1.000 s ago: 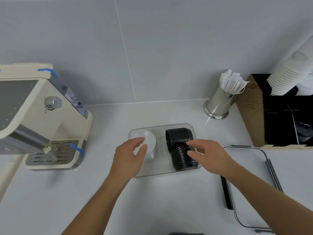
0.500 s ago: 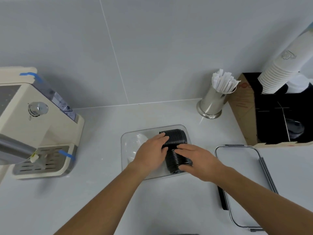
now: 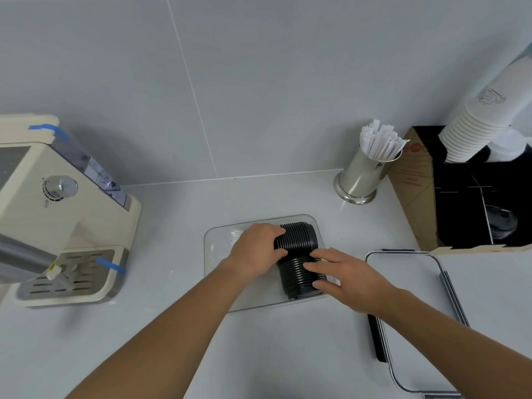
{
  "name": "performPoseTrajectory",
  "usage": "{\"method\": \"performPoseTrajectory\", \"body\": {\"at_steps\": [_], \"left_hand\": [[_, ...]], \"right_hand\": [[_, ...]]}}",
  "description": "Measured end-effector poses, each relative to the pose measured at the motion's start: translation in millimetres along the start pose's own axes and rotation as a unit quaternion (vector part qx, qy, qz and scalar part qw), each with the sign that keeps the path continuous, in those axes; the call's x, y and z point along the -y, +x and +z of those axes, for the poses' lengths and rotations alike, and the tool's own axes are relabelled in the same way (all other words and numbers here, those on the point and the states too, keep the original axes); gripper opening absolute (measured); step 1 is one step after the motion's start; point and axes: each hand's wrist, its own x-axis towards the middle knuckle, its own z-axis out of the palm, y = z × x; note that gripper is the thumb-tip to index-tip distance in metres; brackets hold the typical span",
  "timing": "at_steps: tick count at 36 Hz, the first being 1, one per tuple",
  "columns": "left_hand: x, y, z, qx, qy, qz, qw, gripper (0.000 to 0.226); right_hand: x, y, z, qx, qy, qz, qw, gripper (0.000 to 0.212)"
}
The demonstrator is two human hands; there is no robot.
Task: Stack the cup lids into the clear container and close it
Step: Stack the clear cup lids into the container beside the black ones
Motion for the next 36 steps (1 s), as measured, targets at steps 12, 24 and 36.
{"method": "performPoseTrajectory", "body": {"at_steps": [12, 24, 36], "left_hand": [[5, 23, -12, 0.047, -0.032, -0.034, 0.998, 0.051], [-2, 3, 0, -0.011, 0.066, 0.053, 0.996, 0.027], [-7, 2, -6, 0.001, 0.046, 0.033, 0.998, 0.036]], "right_hand": [[12, 1, -7, 0.023, -0.067, 0.004, 0.997, 0.046], [23, 10, -2, 0.024, -0.077, -0.013, 0.997, 0.044], [21, 5, -12, 0.039, -0.07, 0.005, 0.997, 0.045]]}}
